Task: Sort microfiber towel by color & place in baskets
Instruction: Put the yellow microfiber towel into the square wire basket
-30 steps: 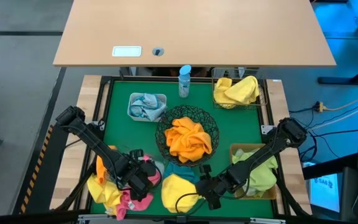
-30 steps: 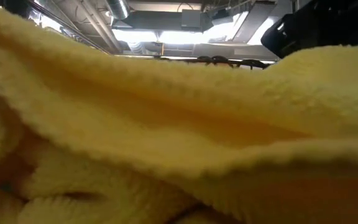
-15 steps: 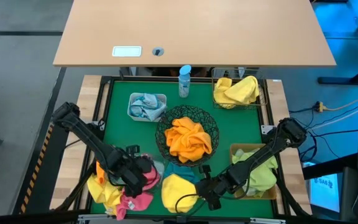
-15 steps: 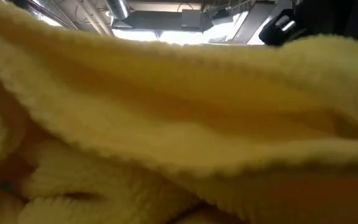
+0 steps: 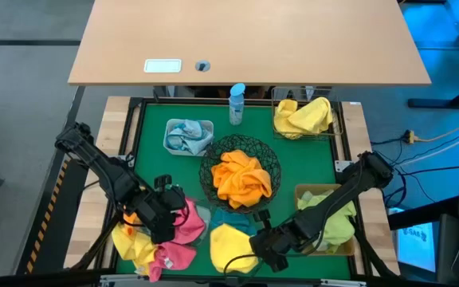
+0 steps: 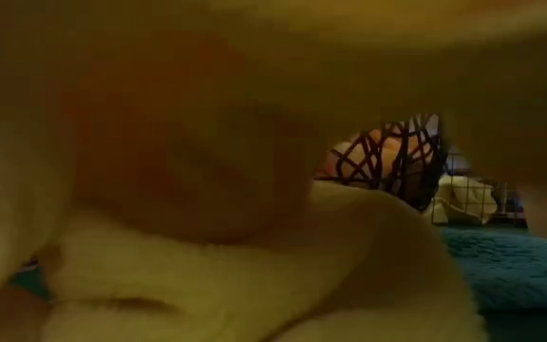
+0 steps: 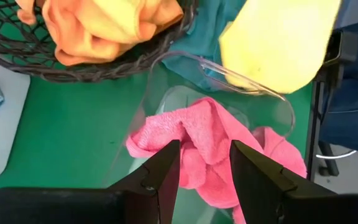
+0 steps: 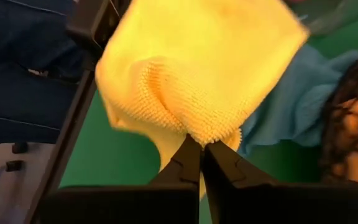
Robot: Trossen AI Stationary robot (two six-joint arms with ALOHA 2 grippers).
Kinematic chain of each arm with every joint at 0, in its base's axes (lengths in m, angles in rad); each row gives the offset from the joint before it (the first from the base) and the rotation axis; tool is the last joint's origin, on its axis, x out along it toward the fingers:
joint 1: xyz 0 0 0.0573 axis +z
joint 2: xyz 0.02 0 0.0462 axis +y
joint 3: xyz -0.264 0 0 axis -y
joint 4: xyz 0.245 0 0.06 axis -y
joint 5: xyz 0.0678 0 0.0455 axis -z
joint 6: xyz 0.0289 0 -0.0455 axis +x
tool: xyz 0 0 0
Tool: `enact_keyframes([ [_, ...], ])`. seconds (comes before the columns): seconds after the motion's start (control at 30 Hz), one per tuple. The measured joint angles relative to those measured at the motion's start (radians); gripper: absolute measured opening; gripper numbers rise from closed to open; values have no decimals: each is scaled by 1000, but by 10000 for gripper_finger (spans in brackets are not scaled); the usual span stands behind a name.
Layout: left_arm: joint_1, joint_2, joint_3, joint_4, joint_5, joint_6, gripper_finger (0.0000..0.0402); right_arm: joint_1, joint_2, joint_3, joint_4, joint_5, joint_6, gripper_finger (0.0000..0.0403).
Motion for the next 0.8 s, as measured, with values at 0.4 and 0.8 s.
enact_keyframes([
  [0.4, -26, 7, -61, 90, -35, 5, 134, 0, -1, 422, -387, 90, -86, 2],
  [0.8, -31, 7, -219, 297, -54, 7, 134, 0, -38, 807, -767, 321, -119, 1],
])
